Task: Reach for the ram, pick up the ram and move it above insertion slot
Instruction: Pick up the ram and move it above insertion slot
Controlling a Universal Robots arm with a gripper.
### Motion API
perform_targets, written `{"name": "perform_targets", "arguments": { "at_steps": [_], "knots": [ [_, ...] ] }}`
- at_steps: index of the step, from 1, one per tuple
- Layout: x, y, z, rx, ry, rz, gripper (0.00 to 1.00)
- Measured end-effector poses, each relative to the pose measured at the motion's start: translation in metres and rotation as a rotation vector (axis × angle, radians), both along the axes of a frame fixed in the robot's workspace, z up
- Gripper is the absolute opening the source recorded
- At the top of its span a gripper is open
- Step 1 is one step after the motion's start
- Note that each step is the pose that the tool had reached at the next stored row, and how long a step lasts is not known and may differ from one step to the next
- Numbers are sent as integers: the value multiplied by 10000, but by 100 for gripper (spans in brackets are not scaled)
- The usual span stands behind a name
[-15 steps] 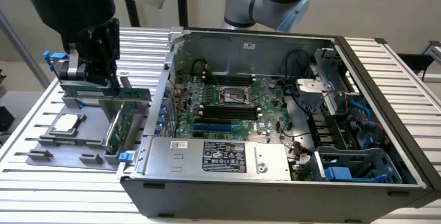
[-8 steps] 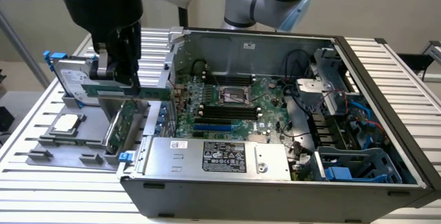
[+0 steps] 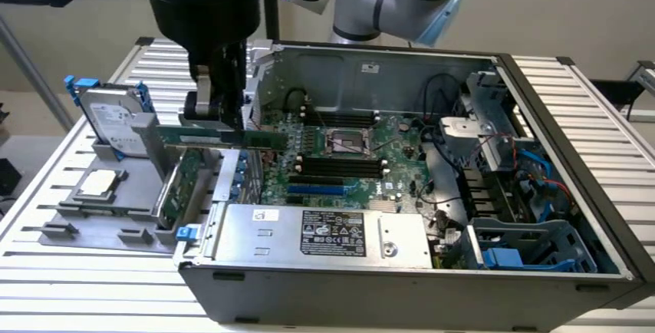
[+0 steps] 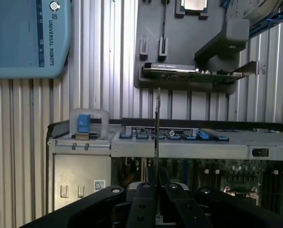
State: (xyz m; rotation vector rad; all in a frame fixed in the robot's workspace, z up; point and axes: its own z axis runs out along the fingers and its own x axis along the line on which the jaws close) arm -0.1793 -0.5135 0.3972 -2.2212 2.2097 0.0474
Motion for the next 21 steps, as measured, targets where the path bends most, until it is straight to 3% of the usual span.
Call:
{"name": "perform_targets", "arguments": {
  "at_steps": [14, 17, 21],
  "knots": [
    [636, 31, -1, -1, 1, 1, 13],
    [761, 76, -4, -2, 1, 0, 13],
    [883, 175, -10, -18, 0, 1, 13]
  ]
}}
